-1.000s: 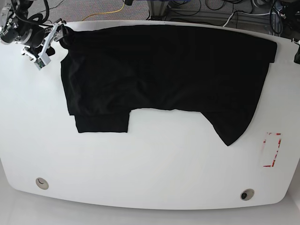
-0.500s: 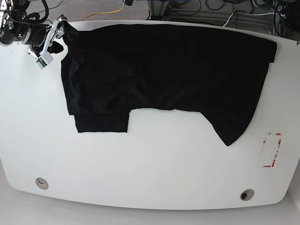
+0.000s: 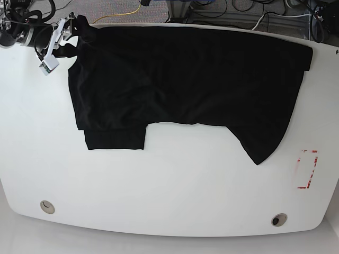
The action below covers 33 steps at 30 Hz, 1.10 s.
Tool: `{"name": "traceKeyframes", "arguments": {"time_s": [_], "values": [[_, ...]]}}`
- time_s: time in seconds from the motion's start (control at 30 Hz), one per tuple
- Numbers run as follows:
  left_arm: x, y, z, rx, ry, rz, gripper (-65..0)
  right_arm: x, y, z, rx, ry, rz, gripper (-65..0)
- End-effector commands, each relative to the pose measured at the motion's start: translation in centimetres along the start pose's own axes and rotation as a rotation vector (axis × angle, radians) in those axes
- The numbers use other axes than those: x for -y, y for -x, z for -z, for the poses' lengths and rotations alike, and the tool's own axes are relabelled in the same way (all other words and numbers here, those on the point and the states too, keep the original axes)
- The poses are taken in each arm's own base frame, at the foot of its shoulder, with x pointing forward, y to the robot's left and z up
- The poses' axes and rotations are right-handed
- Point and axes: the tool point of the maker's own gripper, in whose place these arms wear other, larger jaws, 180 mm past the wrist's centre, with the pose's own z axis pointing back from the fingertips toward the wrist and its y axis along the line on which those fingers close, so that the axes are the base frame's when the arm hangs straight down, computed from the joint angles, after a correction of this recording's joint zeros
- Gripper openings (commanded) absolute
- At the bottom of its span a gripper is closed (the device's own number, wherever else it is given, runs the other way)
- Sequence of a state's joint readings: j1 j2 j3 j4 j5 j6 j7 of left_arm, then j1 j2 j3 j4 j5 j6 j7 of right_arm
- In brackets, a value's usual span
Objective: Layout the t-shirt on the table in an organized manner, then fold the t-shirt properly
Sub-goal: 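Move both grippers down to the shirt's side edges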
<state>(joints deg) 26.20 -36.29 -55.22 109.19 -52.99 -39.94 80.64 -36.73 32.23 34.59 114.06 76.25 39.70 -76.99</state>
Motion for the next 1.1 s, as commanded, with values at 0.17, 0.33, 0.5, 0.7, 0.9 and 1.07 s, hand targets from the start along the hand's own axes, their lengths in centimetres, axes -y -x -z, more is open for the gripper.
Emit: {"name": "traceKeyframes", "arguments": {"time_s": [0.17, 0.33, 0.5, 0.7, 0.9, 1.07], "values": [[-0.6, -2.2, -0.4, 0.062, -0.020, 0.023, -41.9, 5.3, -2.9, -2.8, 0.043, 0.273, -0.082, -19.7], [0.3, -4.2, 0.4, 0.108, 0.010, 0.043, -41.9, 8.8, -4.2, -2.8, 0.046, 0.443, -0.078, -19.7], [2.0, -5.9, 2.1, 0.148, 0.045, 0.042, -42.2, 10.5, -5.4, -0.7, 0.047, 0.489, -0.052, -19.7], [3.0, -7.7, 4.1, 0.151, 0.021, 0.053, -42.2, 12.5, -6.3, 1.7, 0.042, 0.505, 0.014, -19.7], [3.1, -8.3, 5.2, 0.139, -0.023, 0.029, -42.2, 14.8, -8.3, 2.9, 0.070, 0.509, 0.078, -19.5], [2.5, -10.5, 5.6, 0.168, -0.084, 0.007, -42.2, 16.3, -10.6, 3.2, 0.111, 0.501, 0.107, -19.5]]}}
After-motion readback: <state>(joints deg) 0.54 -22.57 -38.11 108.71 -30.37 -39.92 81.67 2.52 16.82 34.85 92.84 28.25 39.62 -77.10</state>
